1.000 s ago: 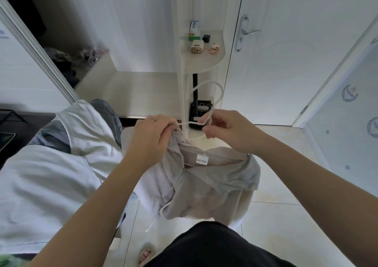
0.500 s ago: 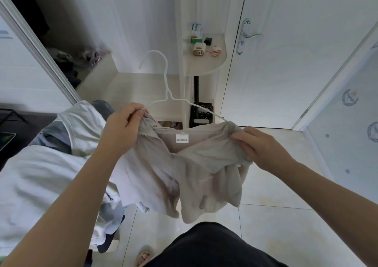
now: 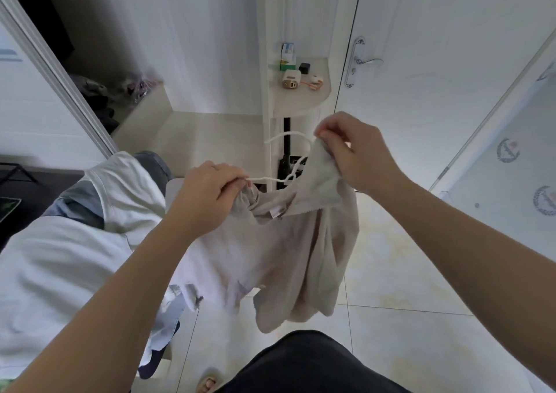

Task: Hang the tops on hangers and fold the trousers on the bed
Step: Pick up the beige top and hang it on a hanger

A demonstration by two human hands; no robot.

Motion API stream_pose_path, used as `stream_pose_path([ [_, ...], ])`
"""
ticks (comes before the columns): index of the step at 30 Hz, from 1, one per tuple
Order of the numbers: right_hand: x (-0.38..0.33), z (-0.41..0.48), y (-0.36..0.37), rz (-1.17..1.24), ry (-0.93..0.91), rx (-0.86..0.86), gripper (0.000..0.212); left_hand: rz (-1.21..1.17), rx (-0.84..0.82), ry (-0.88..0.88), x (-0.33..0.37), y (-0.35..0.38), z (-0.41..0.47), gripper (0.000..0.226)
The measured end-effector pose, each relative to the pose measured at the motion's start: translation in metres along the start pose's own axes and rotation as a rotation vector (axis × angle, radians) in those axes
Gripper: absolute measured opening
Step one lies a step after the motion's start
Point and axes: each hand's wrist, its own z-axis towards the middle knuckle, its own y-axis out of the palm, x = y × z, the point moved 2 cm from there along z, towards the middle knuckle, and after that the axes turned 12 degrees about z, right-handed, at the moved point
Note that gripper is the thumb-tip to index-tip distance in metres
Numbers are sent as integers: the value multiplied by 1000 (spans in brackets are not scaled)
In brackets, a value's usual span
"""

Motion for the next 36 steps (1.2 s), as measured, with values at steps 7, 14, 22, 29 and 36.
stream_pose_path([
  [7,34,-14,-16,178,199,-220,40,-275,100,-247,-26,-10,-10,27],
  [14,74,-91,-3,-239,-29,-344,90,-326,91,-307,-52,-10,-13,22],
  [22,38,-77,-10,-343,-235,-18,32,-316,1,-286,-35,-5,-11,27],
  [29,-24,-3,-30,-103,-33,-435,10,-60,-60,-75,-1,-7,-5,25],
  [36,-6,25,-6,-101,279,-441,41,-217,18,-120,0,-15,0,20],
])
